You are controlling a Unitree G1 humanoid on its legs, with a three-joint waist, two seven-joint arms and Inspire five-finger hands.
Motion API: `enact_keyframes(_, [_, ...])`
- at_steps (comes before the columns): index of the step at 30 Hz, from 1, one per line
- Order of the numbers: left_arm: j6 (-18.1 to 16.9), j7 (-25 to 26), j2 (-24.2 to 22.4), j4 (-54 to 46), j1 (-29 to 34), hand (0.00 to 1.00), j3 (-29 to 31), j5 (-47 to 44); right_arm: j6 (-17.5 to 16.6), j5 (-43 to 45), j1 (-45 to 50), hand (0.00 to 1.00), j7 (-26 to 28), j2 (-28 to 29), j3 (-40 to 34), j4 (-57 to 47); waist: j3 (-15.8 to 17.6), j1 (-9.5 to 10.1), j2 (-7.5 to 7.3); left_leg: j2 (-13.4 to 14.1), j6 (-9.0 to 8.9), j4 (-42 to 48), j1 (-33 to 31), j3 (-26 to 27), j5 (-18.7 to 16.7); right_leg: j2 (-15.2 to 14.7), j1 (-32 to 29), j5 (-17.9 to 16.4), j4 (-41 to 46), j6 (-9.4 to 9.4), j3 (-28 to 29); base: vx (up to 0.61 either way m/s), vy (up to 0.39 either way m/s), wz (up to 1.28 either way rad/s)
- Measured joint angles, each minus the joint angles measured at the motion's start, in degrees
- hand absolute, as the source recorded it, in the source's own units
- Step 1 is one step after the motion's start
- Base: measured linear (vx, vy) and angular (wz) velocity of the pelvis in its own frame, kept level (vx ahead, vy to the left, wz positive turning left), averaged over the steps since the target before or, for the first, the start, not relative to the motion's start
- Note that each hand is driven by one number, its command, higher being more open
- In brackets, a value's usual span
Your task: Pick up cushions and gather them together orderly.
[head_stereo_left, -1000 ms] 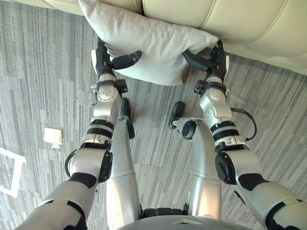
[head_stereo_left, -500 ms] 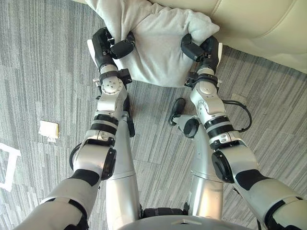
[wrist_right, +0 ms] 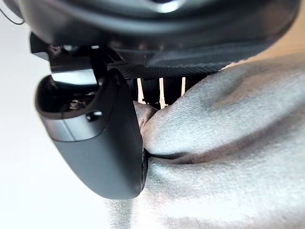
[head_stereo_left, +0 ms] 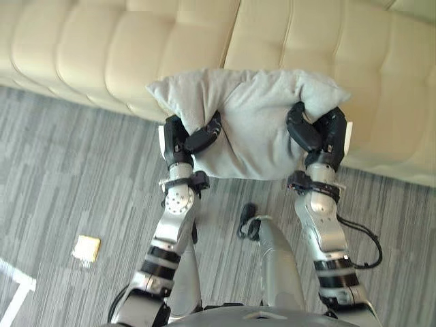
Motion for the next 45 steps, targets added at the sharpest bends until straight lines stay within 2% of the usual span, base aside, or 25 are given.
enact_keyframes(3, [-0.7,-1.8,0.0,-2.6,7.8,0.00,-0.1,0.0,-0.1,-1.6,7.1,0.00,2.7,-1.2,1.4,-3.0,-4.1,0.31,1.02,0.1,0.04,-4.4,6.8,1.0,0.0,0.7,6.3,0.1,-3.9,0.63,0.0,0.15,0.010,-0.07])
enact_keyframes(6, [-0.7,-3.0,0.0,-3.7,12.1,0.00,-0.4,0.0,-0.1,-3.1,10.7,0.00,4.2,-1.6,1.7,-3.5,-7.0,0.38,1.69,0.1,0.13,-7.0,10.6,1.4,0.1,1.0,9.9,0.1,-6.3,0.88,-0.2,0.11,0.003,-0.01])
enact_keyframes(8, [-0.7,-3.5,0.0,-3.9,13.7,0.00,-0.9,0.0,-0.1,-3.7,12.0,0.00,4.4,-1.7,1.7,-3.7,-8.7,0.35,2.18,0.1,0.18,-7.9,11.6,1.2,0.1,1.1,11.2,0.3,-7.6,1.14,-0.5,0.09,0.010,0.05])
enact_keyframes(13, [-0.7,-3.5,0.1,-3.9,15.7,0.00,-1.6,0.0,-0.1,-5.3,13.6,0.00,4.6,-1.5,1.7,-3.7,-10.2,0.30,2.32,-0.1,0.68,-8.8,14.2,1.3,-0.7,1.3,14.4,0.5,-9.8,1.79,-0.5,0.06,0.020,0.01])
enact_keyframes(16, [-0.7,-3.5,1.0,-3.9,16.8,0.00,-2.8,0.0,-0.1,-5.4,13.7,0.00,4.6,-1.6,1.6,-2.6,-10.1,0.14,2.13,-1.2,3.89,-5.8,15.4,1.4,-4.5,0.5,16.6,0.1,-9.3,4.43,0.6,0.07,0.103,-0.13])
enact_keyframes(18, [-0.6,-3.6,2.1,-3.6,18.1,0.00,-2.9,0.1,-0.2,-7.4,13.7,0.00,4.7,-1.5,1.7,0.1,-9.9,-0.46,1.71,-1.9,3.36,-2.5,17.2,2.0,-8.0,-1.7,12.7,1.2,3.9,6.92,3.8,0.07,0.127,-0.19])
enact_keyframes(19, [-0.4,-3.6,2.5,-3.5,18.2,0.00,-2.9,0.1,-0.2,-7.4,13.7,0.00,4.7,-1.3,1.7,1.1,-9.9,-0.79,1.54,-2.1,3.35,-2.5,18.0,2.0,-8.6,-2.1,12.0,2.2,6.1,6.79,4.3,0.11,0.109,0.04])
enact_keyframes(21, [-0.1,-3.5,3.2,-3.5,18.3,0.00,-2.9,1.4,-0.2,-7.4,13.7,0.00,4.7,-1.2,1.7,4.2,-9.9,-2.20,1.49,-2.7,4.89,-4.7,20.7,0.3,-8.5,-2.9,8.7,5.6,12.6,3.40,4.8,0.15,0.036,0.24])
enact_keyframes(22, [-0.1,-3.5,3.3,-3.5,18.3,0.00,-2.9,2.0,-0.2,-7.4,13.7,0.00,4.7,-1.1,1.7,4.9,-9.9,-2.62,1.73,-2.5,5.01,-5.1,20.8,-0.2,-8.5,-2.3,8.6,3.8,10.8,3.40,4.7,0.17,-0.035,0.37])
enact_keyframes(23, [-0.2,-3.4,3.3,-3.5,18.0,0.00,-2.7,2.9,-0.2,-7.4,13.6,0.00,4.9,-1.1,1.7,5.5,-10.2,-2.77,1.21,-2.5,5.19,-6.5,20.9,-1.2,-8.5,-0.8,8.1,1.7,5.0,3.42,4.7,0.16,-0.071,0.35])
enact_keyframes(24, [-0.2,-3.4,3.4,-3.5,18.0,0.00,-2.7,2.9,-0.2,-7.4,13.6,0.00,5.0,-1.2,1.7,6.0,-10.5,-2.81,0.78,-2.5,5.20,-7.7,21.1,-1.9,-8.4,0.8,8.0,1.8,-0.9,3.52,4.8,0.20,-0.135,0.40])
enact_keyframes(26, [-0.1,-3.4,3.7,-3.4,18.0,0.00,-2.8,3.0,-0.2,-7.4,13.7,0.00,5.1,-1.2,1.6,6.2,-11.4,-3.23,-0.56,-3.2,4.15,-8.6,21.2,-3.0,-8.5,3.2,9.4,4.5,-11.4,3.32,6.5,0.26,-0.186,0.49])
enact_keyframes(27, [0.1,-3.4,3.0,-1.8,17.6,0.00,-3.6,3.0,-0.2,-7.4,13.8,0.00,5.2,-2.1,0.9,6.6,-11.5,-4.02,1.57,-2.5,2.64,-8.5,21.3,-5.9,-8.9,4.9,10.8,6.6,-11.7,0.74,6.6,0.39,-0.179,0.46])
enact_keyframes(28, [0.1,-3.4,2.9,-1.1,17.6,0.00,-4.8,3.0,-0.2,-7.4,14.1,0.00,5.2,-2.9,0.3,6.6,-12.1,-3.35,3.35,-1.1,1.32,-9.6,22.4,-7.1,-8.4,5.8,11.2,5.6,-11.3,-0.28,5.6,0.27,-0.097,0.35])
enact_keyframes(30, [0.2,-3.5,2.3,-0.2,17.6,0.00,-5.4,3.0,0.0,-7.4,14.9,0.00,5.2,-3.2,-0.2,6.6,-12.6,-3.44,4.22,-0.2,0.02,-9.3,22.9,-8.3,-7.5,6.5,12.8,4.9,-11.7,-1.03,4.6,0.29,-0.132,0.18])
enact_keyframes(31, [0.4,-3.7,1.9,0.3,17.6,0.00,-6.2,3.0,0.1,-7.4,16.2,0.00,5.2,-3.3,-0.9,6.2,-12.8,-3.57,4.53,0.4,-0.68,-6.2,22.8,-8.4,-7.0,7.1,15.4,4.6,-13.1,-1.46,4.0,0.39,-0.170,0.36])
enact_keyframes(34, [0.4,-4.8,1.4,0.2,18.1,0.00,-7.6,2.9,0.2,-7.4,20.3,0.00,5.0,-3.8,-2.0,1.9,-12.8,-3.10,4.58,1.5,-0.17,12.6,17.2,-6.7,-4.7,7.9,22.2,3.8,-16.1,-2.55,3.5,0.26,-0.095,0.15])
enact_keyframes(35, [0.4,-5.2,1.3,-0.1,18.2,0.00,-7.6,2.7,0.2,-7.3,21.4,0.00,5.0,-4.1,-2.0,-1.1,-12.9,-2.69,4.64,2.7,0.71,19.7,14.1,-4.0,-5.5,7.9,24.1,3.3,-17.2,-2.77,4.0,0.21,-0.048,-0.15])
enact_keyframes(36, [0.2,-5.5,1.2,-0.2,18.2,0.00,-7.5,2.7,0.2,-7.3,21.8,0.00,5.0,-4.0,-2.0,-3.2,-13.0,-2.55,4.76,3.7,2.61,22.4,11.6,-1.5,-6.7,7.8,25.2,3.1,-17.9,-2.94,4.4,0.22,-0.019,-0.24])
enact_keyframes(37, [0.2,-5.9,1.0,-0.2,18.2,0.00,-7.5,2.7,0.2,-7.3,21.8,0.00,4.9,-4.0,-2.0,-4.5,-13.1,-2.35,4.83,4.2,3.96,21.4,10.3,0.3,-7.8,7.4,25.9,3.1,-18.2,-2.90,4.7,0.14,0.039,-0.29])
enact_keyframes(39, [0.2,-6.4,0.3,-0.2,18.3,0.00,-7.5,2.7,0.2,-7.3,21.9,0.00,4.8,-4.0,-2.5,-5.6,-13.3,-1.75,4.80,3.7,5.03,12.2,10.5,2.2,-8.1,6.3,27.0,2.3,-18.4,-1.62,5.7,0.15,0.128,-0.29])
enact_keyframes(41, [0.2,-7.1,-0.6,-0.2,18.4,0.00,-7.9,2.7,0.2,-7.3,22.2,0.00,4.8,-4.1,-3.6,-6.0,-14.0,-1.66,5.80,2.4,6.03,1.2,11.0,1.5,-3.9,5.9,27.3,0.6,-17.8,0.73,6.5,0.12,0.205,-0.16])
enact_keyframes(42, [0.2,-7.2,-0.3,-0.1,18.5,0.00,-8.6,2.7,0.3,-7.3,22.1,0.00,4.8,-3.8,-4.4,-5.2,-14.7,-1.49,6.44,1.6,2.11,-3.1,11.6,0.3,0.3,5.7,27.0,-1.1,-16.4,2.54,7.8,0.10,0.213,-0.08])
enact_keyframes(44, [0.6,-7.2,0.9,0.0,18.9,0.00,-9.1,2.7,1.1,-7.3,23.0,0.00,4.7,-1.0,-4.5,-4.2,-15.6,-2.30,4.18,-1.3,3.21,-4.9,13.2,1.1,0.6,3.3,26.5,-1.4,-16.0,2.92,10.8,0.11,0.240,-0.01])
enact_keyframes(45, [0.6,-7.1,1.4,0.0,18.9,0.00,-9.0,2.7,1.3,-7.4,22.9,0.00,4.8,-0.2,-4.2,-3.9,-15.9,-2.01,3.69,-2.0,3.73,-5.0,13.3,2.3,0.3,2.7,26.1,-1.4,-16.2,2.97,12.7,0.09,0.227,-0.12])
